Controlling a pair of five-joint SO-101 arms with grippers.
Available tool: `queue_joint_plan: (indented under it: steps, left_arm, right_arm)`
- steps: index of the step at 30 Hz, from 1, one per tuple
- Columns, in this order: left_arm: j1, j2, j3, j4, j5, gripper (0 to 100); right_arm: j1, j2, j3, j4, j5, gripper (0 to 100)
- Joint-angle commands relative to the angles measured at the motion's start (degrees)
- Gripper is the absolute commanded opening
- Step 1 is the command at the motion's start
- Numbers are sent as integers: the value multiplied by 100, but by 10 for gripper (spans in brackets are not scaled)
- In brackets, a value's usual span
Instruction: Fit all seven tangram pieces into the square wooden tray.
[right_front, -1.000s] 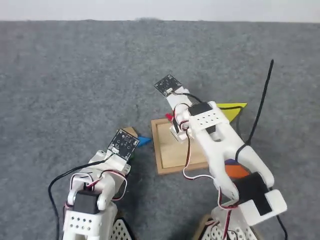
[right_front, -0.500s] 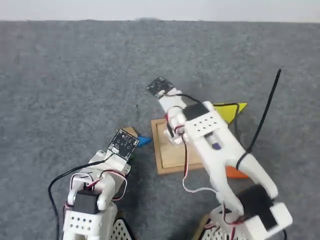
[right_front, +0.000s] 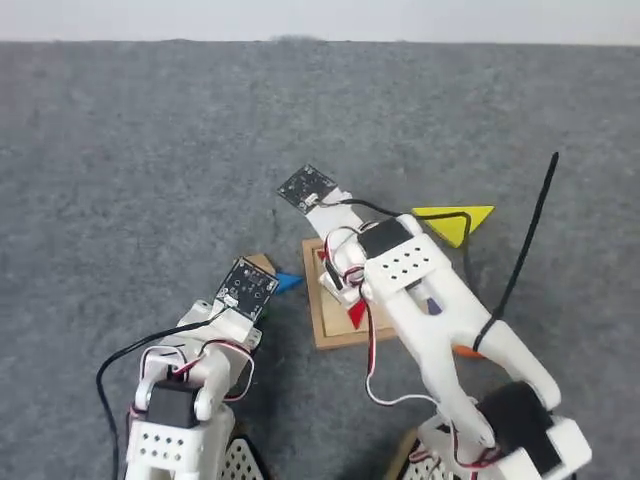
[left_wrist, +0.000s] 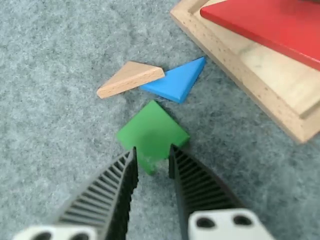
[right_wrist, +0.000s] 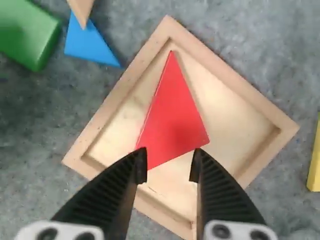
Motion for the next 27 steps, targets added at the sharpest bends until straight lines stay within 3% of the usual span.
queue_joint_plan:
  steps: [1,5,11,21,27]
  left_arm:
    - [-35,-70,-66,-9,-44,98]
    - [-35,-70,-66,-9,-44,98]
    - [-35,-70,-66,-9,-44,98]
    - [-35,-70,-66,-9,-44,98]
    - [-35,-70,-66,-9,-44,98]
  right_arm:
    - [637,66,-53,-259,-53,137]
    - [804,848,-53,-418,-53,125]
    - [163,1815,-88,-690,-62,124]
    - [-84,1226,-44,-321,-114,123]
    - [-637,1226,141,-426,-105,123]
